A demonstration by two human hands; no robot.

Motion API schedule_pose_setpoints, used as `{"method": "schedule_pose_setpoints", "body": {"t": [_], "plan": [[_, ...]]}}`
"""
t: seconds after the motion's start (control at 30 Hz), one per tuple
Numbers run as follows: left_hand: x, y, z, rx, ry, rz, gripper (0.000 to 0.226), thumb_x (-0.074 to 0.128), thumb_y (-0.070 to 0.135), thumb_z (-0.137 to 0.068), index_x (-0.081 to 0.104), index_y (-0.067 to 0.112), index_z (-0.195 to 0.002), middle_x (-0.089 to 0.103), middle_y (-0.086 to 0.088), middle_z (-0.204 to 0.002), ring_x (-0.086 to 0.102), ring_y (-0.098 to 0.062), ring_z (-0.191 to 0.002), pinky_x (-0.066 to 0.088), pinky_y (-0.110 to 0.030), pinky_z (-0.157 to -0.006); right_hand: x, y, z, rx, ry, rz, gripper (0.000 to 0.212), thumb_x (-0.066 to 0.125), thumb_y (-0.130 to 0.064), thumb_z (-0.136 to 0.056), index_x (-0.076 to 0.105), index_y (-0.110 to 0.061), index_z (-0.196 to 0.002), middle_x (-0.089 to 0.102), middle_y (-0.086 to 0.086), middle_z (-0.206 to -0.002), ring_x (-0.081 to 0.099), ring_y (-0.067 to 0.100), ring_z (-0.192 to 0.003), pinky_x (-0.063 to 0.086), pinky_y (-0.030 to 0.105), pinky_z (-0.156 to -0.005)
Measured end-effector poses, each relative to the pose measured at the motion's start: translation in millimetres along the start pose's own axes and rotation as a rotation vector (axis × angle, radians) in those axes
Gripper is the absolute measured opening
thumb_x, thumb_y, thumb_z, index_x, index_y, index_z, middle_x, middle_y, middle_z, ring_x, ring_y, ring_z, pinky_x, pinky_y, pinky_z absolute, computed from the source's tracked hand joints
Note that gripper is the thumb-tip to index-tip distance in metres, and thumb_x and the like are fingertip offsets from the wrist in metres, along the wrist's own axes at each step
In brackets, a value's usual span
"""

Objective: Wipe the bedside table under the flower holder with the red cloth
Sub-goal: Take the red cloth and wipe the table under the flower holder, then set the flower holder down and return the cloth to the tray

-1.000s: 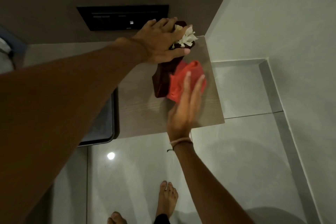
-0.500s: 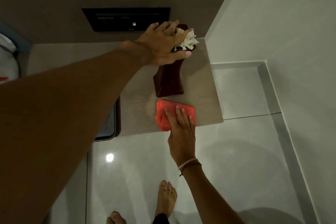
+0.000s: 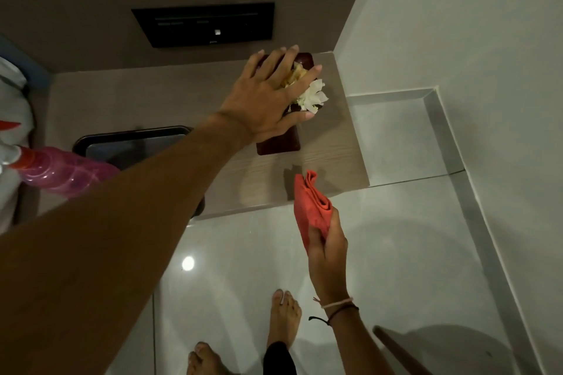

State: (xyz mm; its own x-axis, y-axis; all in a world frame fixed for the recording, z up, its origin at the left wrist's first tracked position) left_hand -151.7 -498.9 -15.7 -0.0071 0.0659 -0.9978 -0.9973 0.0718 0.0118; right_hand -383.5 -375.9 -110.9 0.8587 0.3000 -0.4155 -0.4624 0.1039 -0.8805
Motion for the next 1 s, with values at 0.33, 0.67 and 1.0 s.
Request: {"method": "schedule_pose_setpoints", "body": {"t": [0.33, 0.67, 1.0], "plan": [[-37.9, -9.7, 46.4, -0.244, 0.331, 0.394, 0.093, 0.034, 0.075, -0.090, 0.013, 0.021, -0.163, 0.021, -0.014, -0.171, 0.020, -0.027, -0.158, 0.015, -0.049, -0.128, 6.3, 18.6, -2.6, 0.555, -0.074, -0.754, 0.033, 0.058, -0.002, -0.094, 0.067, -0.016, -0.123, 0.070, 0.019, -0.129, 0.068, 0.034, -0.113, 0.053, 0.053, -0.100], [92.4, -28.8, 230.3, -1.066, -0.241, 1.990, 0.076, 0.069, 0.082, -0.062, 0.077, 0.023, -0.109, 0.082, 0.001, -0.101, 0.079, -0.016, -0.090, 0.059, -0.036, -0.081, 116.4, -63.4, -4.0, 0.563, -0.610, -0.643, 0.037, 0.071, -0.012, -0.089, 0.070, -0.013, -0.126, 0.076, 0.010, -0.123, 0.074, 0.026, -0.108, 0.064, 0.040, -0.084], [113.0, -116.8, 237.8, -1.292, 0.208, 1.570, 0.028, 0.063, 0.007, -0.092, 0.068, -0.001, -0.118, 0.069, -0.009, -0.091, 0.062, -0.026, -0.082, 0.053, -0.033, -0.071, 205.8, -96.1, -39.8, 0.608, -0.564, -0.453, 0.040, 0.059, 0.006, -0.093, 0.055, -0.020, -0.123, 0.069, 0.004, -0.111, 0.065, 0.011, -0.087, 0.055, 0.034, -0.078]]}}
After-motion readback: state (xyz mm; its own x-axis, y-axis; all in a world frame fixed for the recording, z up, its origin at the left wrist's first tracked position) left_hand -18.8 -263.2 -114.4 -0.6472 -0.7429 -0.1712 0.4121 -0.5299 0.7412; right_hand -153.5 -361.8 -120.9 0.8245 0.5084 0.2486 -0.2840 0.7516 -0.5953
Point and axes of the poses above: each hand's wrist, its own z-axis away from the middle knuckle, its own x-axis out of the palm, y = z × x, the point moved 6 cm from there along -z, towards the middle knuckle
